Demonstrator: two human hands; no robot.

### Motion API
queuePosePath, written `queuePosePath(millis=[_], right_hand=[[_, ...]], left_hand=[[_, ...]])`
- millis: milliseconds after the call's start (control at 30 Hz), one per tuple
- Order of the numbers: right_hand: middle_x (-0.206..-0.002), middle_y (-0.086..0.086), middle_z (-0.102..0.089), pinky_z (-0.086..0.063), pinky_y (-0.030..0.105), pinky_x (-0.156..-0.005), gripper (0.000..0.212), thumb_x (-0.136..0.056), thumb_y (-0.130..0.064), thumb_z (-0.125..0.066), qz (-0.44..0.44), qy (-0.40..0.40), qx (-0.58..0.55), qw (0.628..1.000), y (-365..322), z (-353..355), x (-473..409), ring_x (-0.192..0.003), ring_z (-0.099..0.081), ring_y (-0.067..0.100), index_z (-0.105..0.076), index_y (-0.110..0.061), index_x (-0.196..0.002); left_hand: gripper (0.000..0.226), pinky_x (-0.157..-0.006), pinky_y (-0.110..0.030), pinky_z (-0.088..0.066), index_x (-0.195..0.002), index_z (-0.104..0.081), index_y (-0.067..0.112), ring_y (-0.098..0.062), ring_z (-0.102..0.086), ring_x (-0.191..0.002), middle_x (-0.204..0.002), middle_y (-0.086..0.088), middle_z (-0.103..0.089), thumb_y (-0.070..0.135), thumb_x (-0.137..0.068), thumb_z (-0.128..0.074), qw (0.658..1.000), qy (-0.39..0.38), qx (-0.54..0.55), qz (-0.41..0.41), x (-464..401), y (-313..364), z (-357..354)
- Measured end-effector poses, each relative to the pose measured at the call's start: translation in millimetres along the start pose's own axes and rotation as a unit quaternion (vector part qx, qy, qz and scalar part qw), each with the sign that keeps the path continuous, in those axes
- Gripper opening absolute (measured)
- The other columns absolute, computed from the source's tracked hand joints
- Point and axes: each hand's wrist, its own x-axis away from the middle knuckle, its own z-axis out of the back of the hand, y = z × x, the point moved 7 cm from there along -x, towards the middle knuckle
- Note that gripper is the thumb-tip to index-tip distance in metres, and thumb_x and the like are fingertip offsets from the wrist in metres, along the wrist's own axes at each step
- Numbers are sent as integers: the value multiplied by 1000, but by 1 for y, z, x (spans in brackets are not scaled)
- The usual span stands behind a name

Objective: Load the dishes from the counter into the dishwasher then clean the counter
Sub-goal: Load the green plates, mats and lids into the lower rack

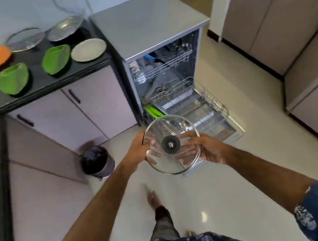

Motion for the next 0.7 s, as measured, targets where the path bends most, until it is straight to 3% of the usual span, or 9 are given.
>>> queuePosePath(millis=[67, 133, 200, 333, 400, 500, 600, 700], right_hand=[[-119, 32, -64, -52, 63, -90, 33, -96, -11, -56, -19, 4, 11, 1000, -6, 19, -7, -106, -66, 47, -57, -7, -128], [-118, 32, -65, -59, 54, -79, 35, -97, -7, -53, -39, 4, 3, 999, -14, 34, -22, -98, -70, 43, -55, -7, -132], [-123, 32, -62, -61, 47, -72, 42, -97, -2, -50, -58, -7, -14, 998, -22, 43, -42, -101, -69, 44, -51, -10, -138], [-128, 31, -60, -58, 55, -84, 50, -95, 5, -46, -77, 2, -18, 997, -38, 63, -88, -111, -63, 48, -49, -17, -141], [-126, 32, -60, -55, 56, -84, 53, -92, 7, -47, -70, 37, -34, 996, -45, 77, -113, -106, -66, 46, -50, -14, -140], [-122, 30, -64, -57, 55, -81, 52, -90, 7, -53, -55, 104, -44, 992, -57, 93, -143, -105, -67, 45, -53, -15, -138], [-117, 16, -70, -63, 39, -72, 47, -91, 9, -55, -24, 228, 11, 973, -73, 120, -160, -91, -74, 28, -61, -14, -131], [-120, 10, -69, -59, 43, -88, 40, -90, 4, -59, -22, 311, 98, 945, -82, 155, -176, -94, -73, 25, -66, -22, -120]], left_hand=[[15, -42, -30, -54, -116, -53, 11, -26, -72, -67, -89, -16, -64, 6, -102, -51, 997, -51, -47, -13, -29, 13, -8], [24, -43, -21, -51, -125, -54, 8, -16, -71, -63, -90, -9, -66, 5, -101, -53, 990, -96, -94, -31, -65, 25, -13], [31, -43, -24, -50, -131, -54, 14, -18, -72, -63, -92, -8, -71, 13, -101, -56, 981, -131, -134, -42, -104, 31, -15], [41, -44, -28, -50, -139, -50, 27, -28, -73, -69, -94, -6, -74, 21, -99, -59, 970, -162, -176, -35, -175, 31, -7], [42, -52, -27, -51, -140, -49, 29, -21, -74, -79, -106, -1, -72, 23, -99, -59, 968, -165, -185, -32, -208, 32, 1], [42, -86, -37, -53, -141, -48, 26, -17, -65, -107, -124, 1, -63, 26, -100, -57, 965, -165, -201, -17, -257, 26, 13], [42, -88, -30, -48, -140, -48, 19, -17, -58, -114, -128, -3, -59, 22, -100, -57, 957, -184, -225, -1, -290, 19, 15], [37, -86, -23, -43, -138, -50, 16, -13, -54, -115, -129, -2, -57, 20, -101, -54, 945, -207, -251, 9, -323, 13, 10]])
